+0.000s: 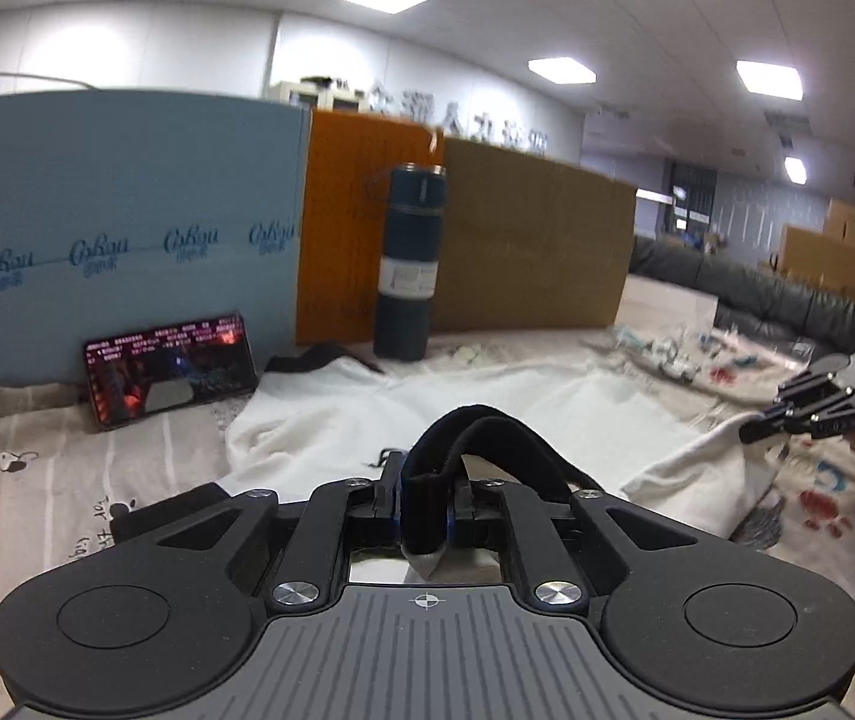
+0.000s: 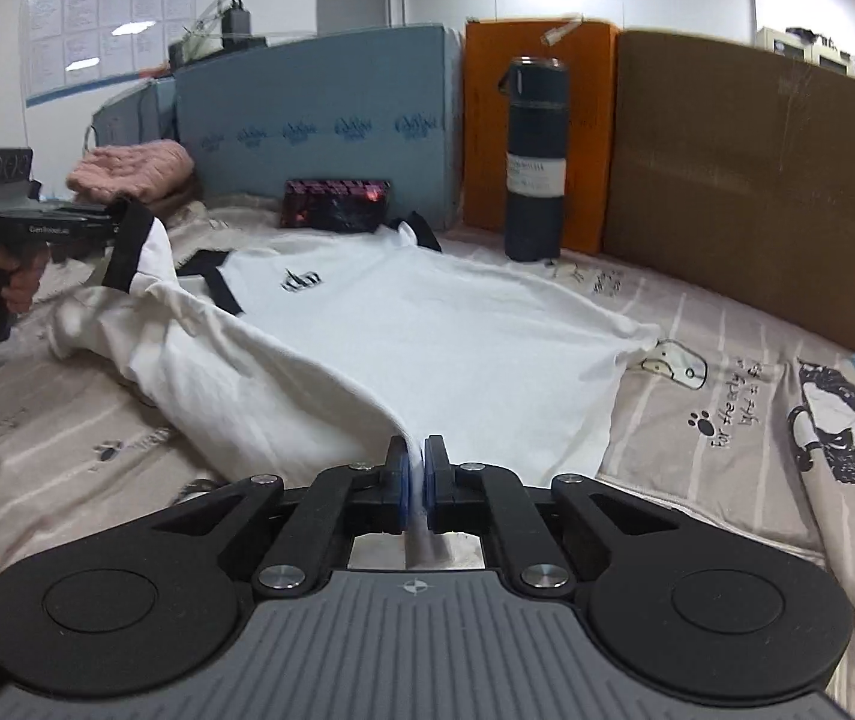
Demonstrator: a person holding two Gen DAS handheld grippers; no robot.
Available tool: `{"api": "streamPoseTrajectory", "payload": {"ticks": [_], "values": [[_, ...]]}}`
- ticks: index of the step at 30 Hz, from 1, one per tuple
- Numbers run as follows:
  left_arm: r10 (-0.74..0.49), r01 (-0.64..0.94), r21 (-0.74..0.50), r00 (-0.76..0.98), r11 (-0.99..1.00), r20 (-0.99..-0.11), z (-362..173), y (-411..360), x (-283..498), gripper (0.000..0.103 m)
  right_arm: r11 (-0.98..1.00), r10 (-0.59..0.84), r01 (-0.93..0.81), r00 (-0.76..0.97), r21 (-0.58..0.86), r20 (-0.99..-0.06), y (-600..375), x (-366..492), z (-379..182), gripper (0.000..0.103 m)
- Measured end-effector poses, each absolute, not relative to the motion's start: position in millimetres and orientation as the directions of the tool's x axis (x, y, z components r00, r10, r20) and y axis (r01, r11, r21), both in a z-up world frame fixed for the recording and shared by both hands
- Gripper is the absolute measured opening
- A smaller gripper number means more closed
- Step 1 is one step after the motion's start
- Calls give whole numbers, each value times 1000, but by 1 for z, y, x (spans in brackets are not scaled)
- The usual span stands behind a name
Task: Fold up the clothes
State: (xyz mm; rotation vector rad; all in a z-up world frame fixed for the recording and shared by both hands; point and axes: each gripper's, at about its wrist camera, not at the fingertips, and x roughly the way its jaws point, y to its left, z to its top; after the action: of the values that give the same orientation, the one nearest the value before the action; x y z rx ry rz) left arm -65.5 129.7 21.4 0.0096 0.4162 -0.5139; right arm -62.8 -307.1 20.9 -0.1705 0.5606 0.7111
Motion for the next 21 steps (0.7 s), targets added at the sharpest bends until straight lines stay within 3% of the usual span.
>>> {"api": "streamPoseTrajectory", "payload": {"ticks": [6, 8, 9, 10, 16, 19, 21], "values": [[-447, 462, -101, 743, 881, -499, 5, 133, -24, 19, 776, 536, -629, 622, 42, -571, -301, -37, 5, 9], [-410, 430, -87, 751, 898, -518, 3, 136, -16, 36, 801, 510, -596, 638, 48, -577, -304, -31, 2, 26], [-394, 412, -85, 762, 907, -515, 4, 140, -14, 51, 820, 494, -570, 653, 57, -575, -307, -28, 0, 28], [-380, 394, -84, 773, 915, -508, 5, 144, -13, 54, 837, 477, -543, 666, 66, -574, -310, -25, -1, 30], [-344, 300, -168, 821, 939, -456, 17, 172, -43, 53, 953, 304, -254, 808, 166, -505, -337, -39, 4, 55], [-375, 283, -258, 809, 924, -453, 10, 177, -80, 53, 941, 294, -172, 844, 292, -449, -345, -68, 10, 68], [-382, 265, -295, 791, 918, -478, 1, 174, -100, 53, 915, 305, -135, 849, 381, -431, -346, -87, 11, 72]]}}
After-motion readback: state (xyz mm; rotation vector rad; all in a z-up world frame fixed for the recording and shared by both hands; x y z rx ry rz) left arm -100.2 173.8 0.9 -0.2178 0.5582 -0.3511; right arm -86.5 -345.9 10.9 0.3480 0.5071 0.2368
